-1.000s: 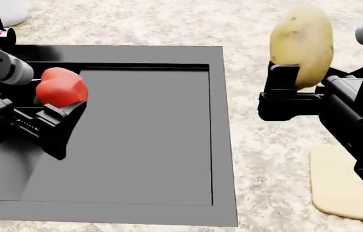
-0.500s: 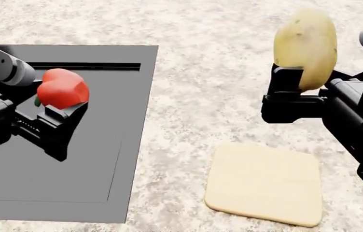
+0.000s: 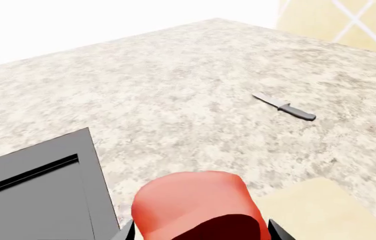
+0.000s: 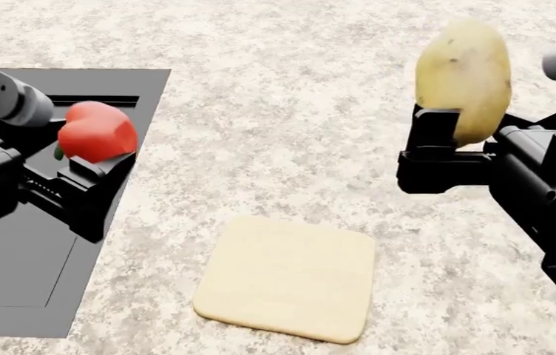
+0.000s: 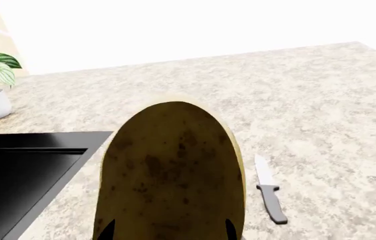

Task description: Pick the vegetables from the sink and place them on the cutting board.

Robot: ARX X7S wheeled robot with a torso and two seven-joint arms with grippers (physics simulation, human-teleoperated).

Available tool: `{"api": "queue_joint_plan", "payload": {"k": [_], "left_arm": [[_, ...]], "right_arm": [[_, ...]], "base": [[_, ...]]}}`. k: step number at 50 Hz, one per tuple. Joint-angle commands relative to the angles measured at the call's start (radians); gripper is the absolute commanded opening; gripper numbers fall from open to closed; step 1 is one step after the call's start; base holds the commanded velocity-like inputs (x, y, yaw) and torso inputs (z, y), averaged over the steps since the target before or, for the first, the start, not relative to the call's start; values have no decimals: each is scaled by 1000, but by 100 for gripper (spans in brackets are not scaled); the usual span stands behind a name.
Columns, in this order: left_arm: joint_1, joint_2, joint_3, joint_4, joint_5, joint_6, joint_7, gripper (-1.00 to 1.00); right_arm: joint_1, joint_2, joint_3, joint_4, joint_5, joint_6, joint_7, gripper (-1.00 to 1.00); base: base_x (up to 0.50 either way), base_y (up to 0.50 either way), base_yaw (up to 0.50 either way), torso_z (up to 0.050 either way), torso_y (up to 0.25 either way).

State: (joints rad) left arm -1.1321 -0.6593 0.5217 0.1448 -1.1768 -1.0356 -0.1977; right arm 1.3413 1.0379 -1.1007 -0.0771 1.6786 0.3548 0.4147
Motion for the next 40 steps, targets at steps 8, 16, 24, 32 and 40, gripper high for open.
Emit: {"api": "queue_joint_plan", "payload": {"k": [8,16,24,32,40], "left_arm": [[-2,4,1,-28,-6,0,-25,-100],[-3,10,1,-27,-10,1,-30,-100],[-5,8,4,-26,-12,-2,-31,-100],[-6,14,13,-36,1,12,-10,-100],[-6,15,10,-45,-2,22,1,-100]], "right_arm": [[-3,-13,-3,13,-25,17,-9,-100],[78,-47,-12,37,-14,115,12,-100],[235,-147,-77,126,36,378,-17,-100],[423,-277,-171,238,51,672,-70,-100],[474,-327,-207,264,94,792,-105,-100]], "base": [[0,0,0,0,0],[0,0,0,0,1],[0,0,0,0,0],[0,0,0,0,0],[0,0,0,0,1]]}}
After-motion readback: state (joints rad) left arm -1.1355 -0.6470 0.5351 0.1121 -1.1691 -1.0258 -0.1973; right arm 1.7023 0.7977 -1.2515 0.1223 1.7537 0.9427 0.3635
